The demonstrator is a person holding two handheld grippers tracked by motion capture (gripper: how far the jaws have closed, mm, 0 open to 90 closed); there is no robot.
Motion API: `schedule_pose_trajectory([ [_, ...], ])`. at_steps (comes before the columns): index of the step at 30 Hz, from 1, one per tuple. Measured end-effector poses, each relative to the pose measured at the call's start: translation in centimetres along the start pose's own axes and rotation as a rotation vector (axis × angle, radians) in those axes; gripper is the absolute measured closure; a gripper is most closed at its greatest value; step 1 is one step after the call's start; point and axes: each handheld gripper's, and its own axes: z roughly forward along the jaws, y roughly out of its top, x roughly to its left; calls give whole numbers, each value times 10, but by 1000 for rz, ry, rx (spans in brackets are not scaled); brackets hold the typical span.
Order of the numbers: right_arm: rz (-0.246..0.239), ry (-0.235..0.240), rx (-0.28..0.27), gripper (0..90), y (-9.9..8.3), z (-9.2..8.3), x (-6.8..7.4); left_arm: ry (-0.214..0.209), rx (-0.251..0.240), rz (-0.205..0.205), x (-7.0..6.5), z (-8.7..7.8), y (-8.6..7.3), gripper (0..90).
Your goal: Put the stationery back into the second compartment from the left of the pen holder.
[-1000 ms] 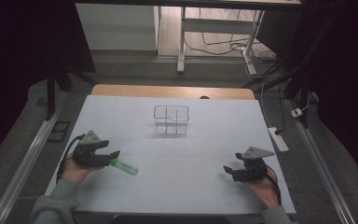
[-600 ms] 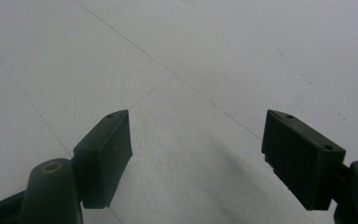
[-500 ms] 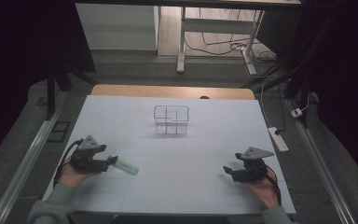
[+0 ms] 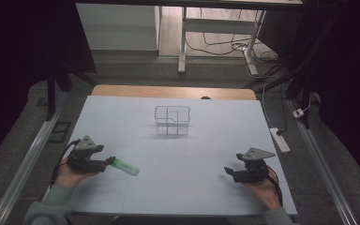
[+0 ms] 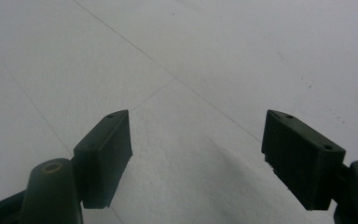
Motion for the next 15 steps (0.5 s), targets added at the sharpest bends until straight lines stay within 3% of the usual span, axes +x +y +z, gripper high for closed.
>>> schedule_pose_trajectory([
  [6, -4, 2, 8, 234, 0, 1, 0, -1, 29, 22, 1, 3, 0, 300],
  [10, -1, 4, 2, 234, 0, 0, 0, -23, 44, 67, 2, 1, 5, 304],
  [11, 2, 5, -1, 234, 0, 1, 0, -39, 59, 112, 3, 1, 9, 304],
  [12, 2, 4, 1, 234, 0, 1, 0, -39, 59, 112, 3, 1, 9, 304],
  [14, 0, 3, 6, 234, 0, 0, 0, -51, 87, 154, 4, 3, 13, 305],
  [15, 0, 4, 5, 234, 0, 0, 0, -65, 112, 196, 6, 5, 18, 307],
])
